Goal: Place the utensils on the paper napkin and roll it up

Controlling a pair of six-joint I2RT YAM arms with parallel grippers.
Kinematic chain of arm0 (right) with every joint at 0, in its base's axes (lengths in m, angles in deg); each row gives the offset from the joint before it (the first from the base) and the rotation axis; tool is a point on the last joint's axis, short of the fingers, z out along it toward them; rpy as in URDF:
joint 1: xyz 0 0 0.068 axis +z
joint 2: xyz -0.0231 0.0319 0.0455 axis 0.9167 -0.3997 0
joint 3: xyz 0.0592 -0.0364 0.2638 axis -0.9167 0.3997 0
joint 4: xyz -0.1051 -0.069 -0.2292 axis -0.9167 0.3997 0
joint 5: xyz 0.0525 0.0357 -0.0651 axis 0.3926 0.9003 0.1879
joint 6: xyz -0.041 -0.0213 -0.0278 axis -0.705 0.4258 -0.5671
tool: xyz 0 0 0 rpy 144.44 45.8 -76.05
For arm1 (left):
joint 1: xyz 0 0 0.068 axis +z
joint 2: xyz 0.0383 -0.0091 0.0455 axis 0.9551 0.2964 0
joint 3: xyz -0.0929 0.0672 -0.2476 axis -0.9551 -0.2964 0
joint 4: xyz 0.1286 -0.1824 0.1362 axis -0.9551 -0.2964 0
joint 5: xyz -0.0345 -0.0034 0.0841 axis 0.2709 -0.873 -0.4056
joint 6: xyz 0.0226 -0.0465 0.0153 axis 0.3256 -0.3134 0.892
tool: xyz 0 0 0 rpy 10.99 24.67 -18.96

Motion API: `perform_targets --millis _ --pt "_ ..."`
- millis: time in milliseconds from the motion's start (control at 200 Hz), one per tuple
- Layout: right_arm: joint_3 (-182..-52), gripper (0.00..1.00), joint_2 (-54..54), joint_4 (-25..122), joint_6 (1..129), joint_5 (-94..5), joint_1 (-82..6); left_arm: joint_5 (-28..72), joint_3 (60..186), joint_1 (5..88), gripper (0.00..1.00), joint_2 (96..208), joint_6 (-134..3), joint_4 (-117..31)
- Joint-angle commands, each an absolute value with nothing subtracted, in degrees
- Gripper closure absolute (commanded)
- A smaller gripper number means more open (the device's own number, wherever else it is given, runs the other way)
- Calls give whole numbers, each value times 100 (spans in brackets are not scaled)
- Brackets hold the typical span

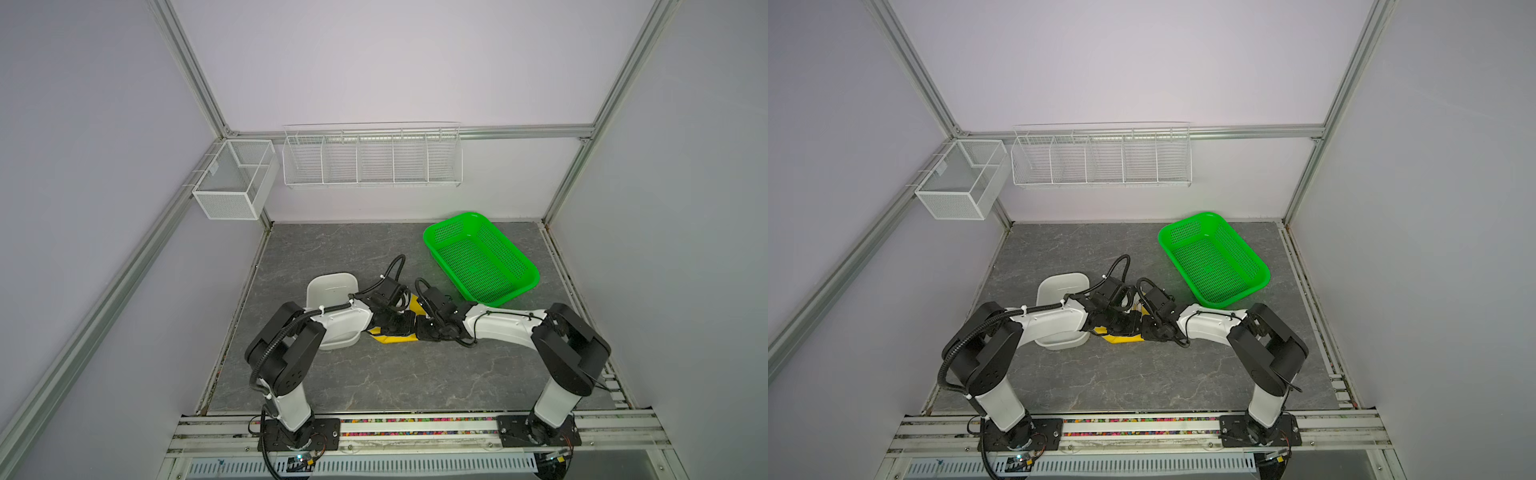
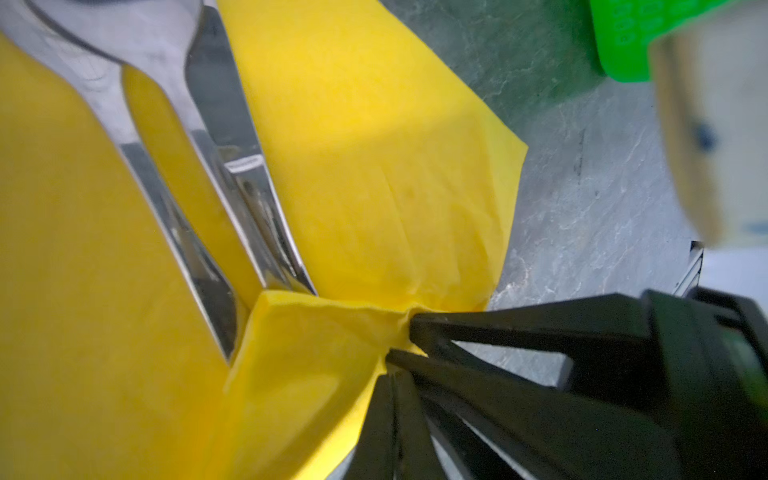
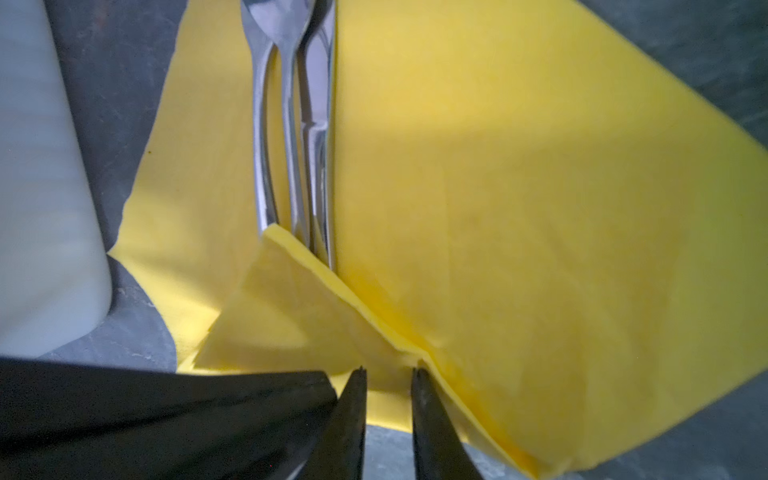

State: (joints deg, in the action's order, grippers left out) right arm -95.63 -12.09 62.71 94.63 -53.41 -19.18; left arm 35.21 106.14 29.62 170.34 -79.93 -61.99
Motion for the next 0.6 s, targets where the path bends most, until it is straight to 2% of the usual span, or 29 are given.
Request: perform_targets --millis 0,195,430,595 --pt "-9584 77 -1134 6271 9474 -5323 -1948 3623 10702 2925 98 17198 -8000 -6149" --pt "-9540 78 -993 6202 9489 -5351 -1946 3293 10777 2926 100 17282 -7974 -6460" --pt "-9216 73 -109 6648 9774 -6084 -2017 3226 10771 2925 100 17304 -7938 -6502" --pt "-8648 69 257 6325 10196 -5740 -2195 3263 10785 2925 100 17335 -7930 -6456"
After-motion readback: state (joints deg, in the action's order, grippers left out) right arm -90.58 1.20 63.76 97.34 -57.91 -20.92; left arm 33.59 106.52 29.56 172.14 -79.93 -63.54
